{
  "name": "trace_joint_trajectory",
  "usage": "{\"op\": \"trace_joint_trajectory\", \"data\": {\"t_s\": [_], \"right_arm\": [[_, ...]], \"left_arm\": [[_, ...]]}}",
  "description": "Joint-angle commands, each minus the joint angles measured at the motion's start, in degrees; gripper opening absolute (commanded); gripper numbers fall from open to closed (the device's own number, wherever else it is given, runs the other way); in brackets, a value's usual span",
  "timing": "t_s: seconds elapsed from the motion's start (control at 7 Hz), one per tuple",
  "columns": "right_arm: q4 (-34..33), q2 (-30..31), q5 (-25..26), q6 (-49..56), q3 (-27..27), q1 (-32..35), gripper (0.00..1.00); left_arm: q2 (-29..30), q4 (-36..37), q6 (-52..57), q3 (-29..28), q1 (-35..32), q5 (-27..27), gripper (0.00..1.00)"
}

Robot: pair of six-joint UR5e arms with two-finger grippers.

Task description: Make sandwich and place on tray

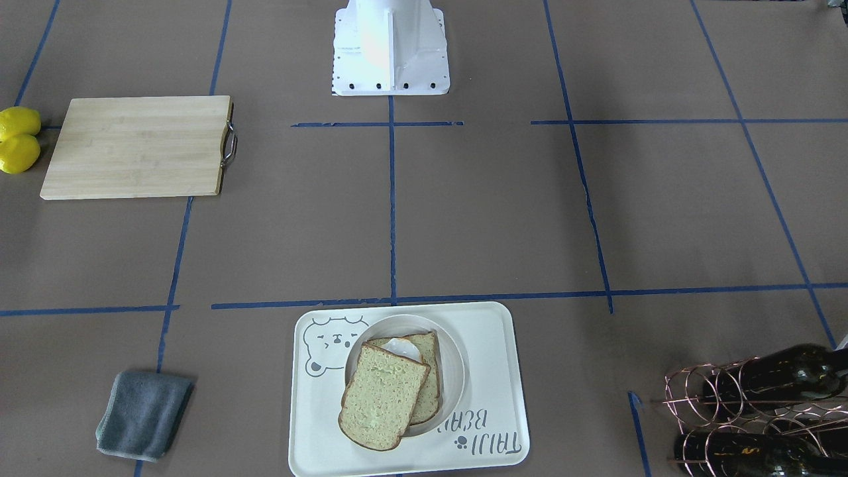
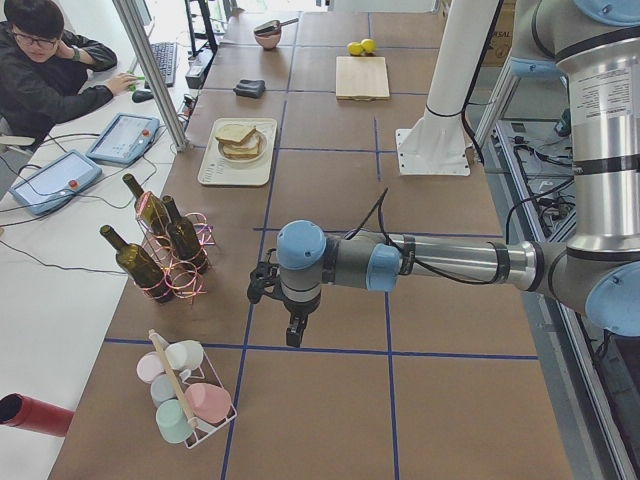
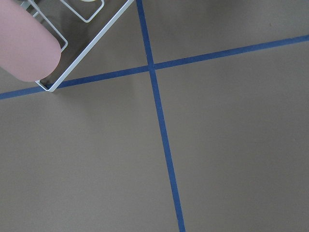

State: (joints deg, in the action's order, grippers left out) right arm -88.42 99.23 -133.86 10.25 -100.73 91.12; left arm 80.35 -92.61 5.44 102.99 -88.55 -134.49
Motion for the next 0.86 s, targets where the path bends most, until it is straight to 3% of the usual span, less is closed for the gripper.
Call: {"op": "trace_joint_trajectory", "data": {"t_s": [0.0,0.71], "right_arm": [[0.0,0.0,0.0,0.1,0.0,0.0,1.0],[0.0,0.0,0.0,0.3,0.1,-0.1,1.0]], "left_arm": [[0.0,0.1,0.1,-0.1,0.0,0.0,1.0],[-4.7,-0.3,3.7,0.2,-0.2,-0.6,1.0]]}}
